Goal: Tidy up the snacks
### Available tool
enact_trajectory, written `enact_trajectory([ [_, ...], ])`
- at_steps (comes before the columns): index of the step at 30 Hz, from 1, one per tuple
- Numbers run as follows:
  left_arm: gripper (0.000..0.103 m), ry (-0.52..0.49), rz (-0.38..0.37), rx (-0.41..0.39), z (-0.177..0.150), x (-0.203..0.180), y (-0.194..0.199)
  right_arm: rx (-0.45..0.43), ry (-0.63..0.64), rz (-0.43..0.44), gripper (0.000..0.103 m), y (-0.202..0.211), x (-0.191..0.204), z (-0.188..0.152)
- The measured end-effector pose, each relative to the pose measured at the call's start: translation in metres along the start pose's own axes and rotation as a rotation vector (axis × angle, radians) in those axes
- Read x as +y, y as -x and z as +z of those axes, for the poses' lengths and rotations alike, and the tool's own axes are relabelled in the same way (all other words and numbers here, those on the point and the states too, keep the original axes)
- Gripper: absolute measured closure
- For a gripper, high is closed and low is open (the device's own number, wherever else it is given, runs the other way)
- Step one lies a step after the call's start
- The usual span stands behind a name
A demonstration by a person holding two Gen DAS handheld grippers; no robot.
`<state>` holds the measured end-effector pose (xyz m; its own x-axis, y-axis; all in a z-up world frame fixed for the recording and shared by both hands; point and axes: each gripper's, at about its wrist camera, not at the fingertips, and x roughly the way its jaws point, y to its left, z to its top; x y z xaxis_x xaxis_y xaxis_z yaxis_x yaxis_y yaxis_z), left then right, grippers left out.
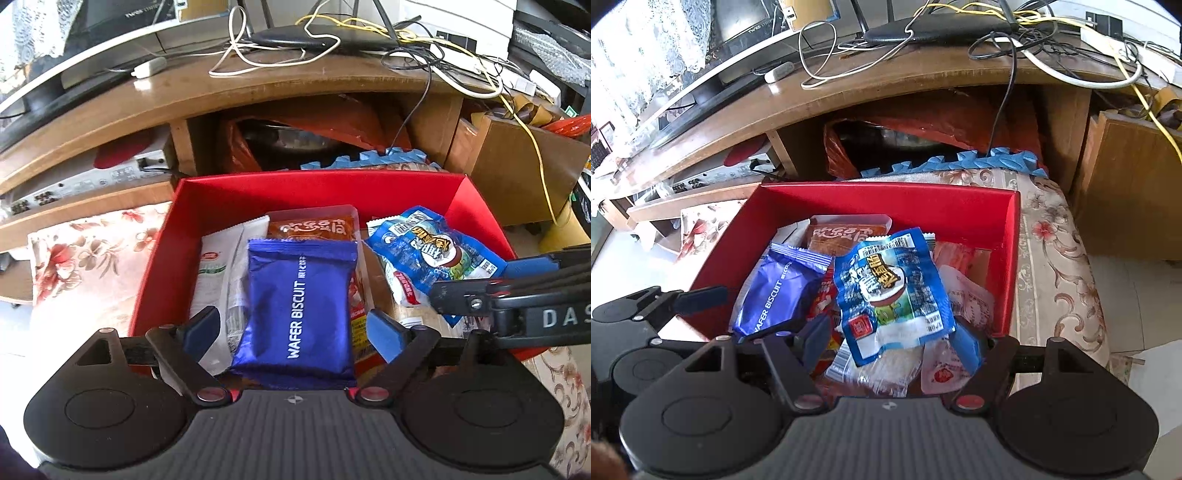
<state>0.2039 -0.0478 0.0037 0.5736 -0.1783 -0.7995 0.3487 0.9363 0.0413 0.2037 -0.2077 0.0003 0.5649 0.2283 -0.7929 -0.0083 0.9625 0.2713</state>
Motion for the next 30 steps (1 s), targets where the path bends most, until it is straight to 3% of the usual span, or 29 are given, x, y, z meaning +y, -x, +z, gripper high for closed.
enact_trajectory([
  [6, 0.011, 0.07, -0.004, -0.047, -0.003, 0.011, 0.02, -0.025, -0.02, -0.012, 0.025, 0.017, -0.003, -0.009],
  [11, 0.0, 0.072, 0.022, -0.084, -0.01, 0.011, 0.033, -0.053, -0.017, -0.015, 0.025, 0.031, 0.002, -0.016],
  [21, 0.0, 0.126, 0.024, -0.14, -0.029, 0.014, 0.055, -0.078, -0.024, -0.01, 0.025, 0.049, 0.009, -0.038],
  [23, 0.0, 0.126, 0.002, -0.134, -0.034, 0.014, 0.058, -0.078, -0.024, -0.008, 0.025, 0.051, 0.01, -0.042],
  [30, 0.0, 0.099, 0.029, -0.142, -0.049, 0.007, 0.069, -0.065, -0.02, -0.011, 0.025, 0.056, 0.015, -0.057],
])
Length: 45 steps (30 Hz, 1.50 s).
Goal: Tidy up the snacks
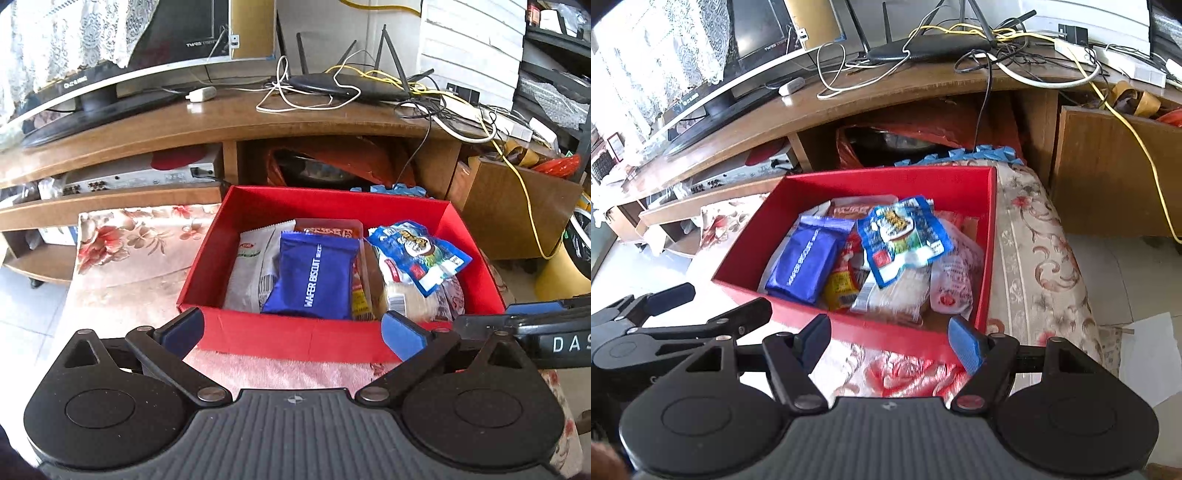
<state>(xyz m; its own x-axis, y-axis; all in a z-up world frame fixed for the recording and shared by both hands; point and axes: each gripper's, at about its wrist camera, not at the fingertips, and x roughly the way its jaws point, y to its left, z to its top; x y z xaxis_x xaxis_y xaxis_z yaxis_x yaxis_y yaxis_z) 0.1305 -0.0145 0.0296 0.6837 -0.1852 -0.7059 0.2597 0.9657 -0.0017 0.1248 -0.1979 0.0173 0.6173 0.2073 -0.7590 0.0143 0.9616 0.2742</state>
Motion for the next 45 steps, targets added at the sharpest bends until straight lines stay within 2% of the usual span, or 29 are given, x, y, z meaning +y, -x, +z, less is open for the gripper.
enact_trajectory([
  [10, 0.0, -0.01, 0.028, 0.031, -0.016, -0.004, 0.017, 0.013, 0.005, 0.004, 0.025, 0.011, 0.004, -0.02],
  [14, 0.0, 0.026, 0.028, 0.063, -0.026, -0.002, 0.027, 0.018, 0.013, 0.011, 0.025, 0.017, 0.007, -0.03],
  [29, 0.0, -0.02, 0.094, 0.055, -0.059, -0.01, 0.07, 0.018, 0.031, 0.032, 0.025, 0.048, 0.019, -0.076],
  [41, 0.002, 0.028, 0.054, 0.129, -0.073, -0.004, 0.07, 0.037, 0.046, 0.03, 0.025, 0.052, 0.024, -0.092],
  [45, 0.002, 0.036, 0.061, 0.129, -0.076, -0.005, 0.071, 0.044, 0.048, 0.032, 0.025, 0.051, 0.024, -0.094],
])
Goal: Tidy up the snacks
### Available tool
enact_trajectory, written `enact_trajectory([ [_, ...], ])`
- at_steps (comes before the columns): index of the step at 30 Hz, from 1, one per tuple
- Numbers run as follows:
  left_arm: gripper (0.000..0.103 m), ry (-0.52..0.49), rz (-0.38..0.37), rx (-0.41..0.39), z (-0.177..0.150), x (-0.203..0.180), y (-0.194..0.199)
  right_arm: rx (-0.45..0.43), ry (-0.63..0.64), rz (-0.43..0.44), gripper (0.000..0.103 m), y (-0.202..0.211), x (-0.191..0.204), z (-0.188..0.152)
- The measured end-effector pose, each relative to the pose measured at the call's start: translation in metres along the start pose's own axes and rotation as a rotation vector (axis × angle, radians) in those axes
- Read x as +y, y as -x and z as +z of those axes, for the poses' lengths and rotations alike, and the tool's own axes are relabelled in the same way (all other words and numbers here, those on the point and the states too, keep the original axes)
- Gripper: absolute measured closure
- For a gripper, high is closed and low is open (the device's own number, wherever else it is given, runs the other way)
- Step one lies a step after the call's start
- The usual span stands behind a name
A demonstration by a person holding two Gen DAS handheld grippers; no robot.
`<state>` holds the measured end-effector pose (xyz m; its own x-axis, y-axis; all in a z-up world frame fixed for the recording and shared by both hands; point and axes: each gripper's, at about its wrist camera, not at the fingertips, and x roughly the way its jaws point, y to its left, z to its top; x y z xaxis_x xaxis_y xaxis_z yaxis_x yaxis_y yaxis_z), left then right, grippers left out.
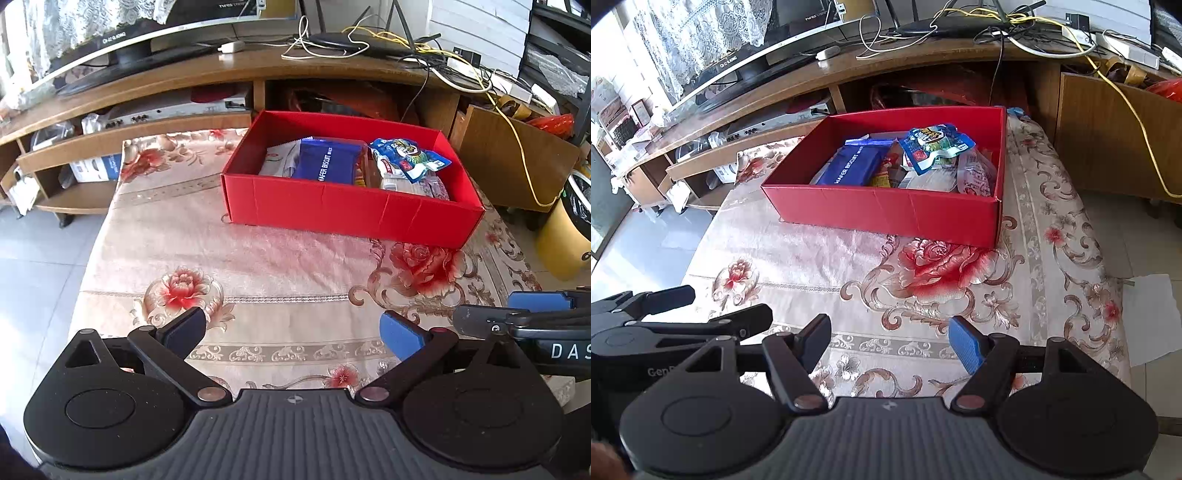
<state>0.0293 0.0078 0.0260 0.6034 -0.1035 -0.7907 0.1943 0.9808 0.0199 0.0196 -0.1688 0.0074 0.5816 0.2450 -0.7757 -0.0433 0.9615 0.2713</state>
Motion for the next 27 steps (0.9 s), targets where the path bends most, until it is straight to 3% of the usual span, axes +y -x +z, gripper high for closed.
enact_trajectory([
  [27, 0.001, 0.02, 0.008, 0.03, -0.0086, 0.0021, -0.0026, 0.033, 0.014, -0.006, 0.025, -0.0053, 0.0028, -0.006],
])
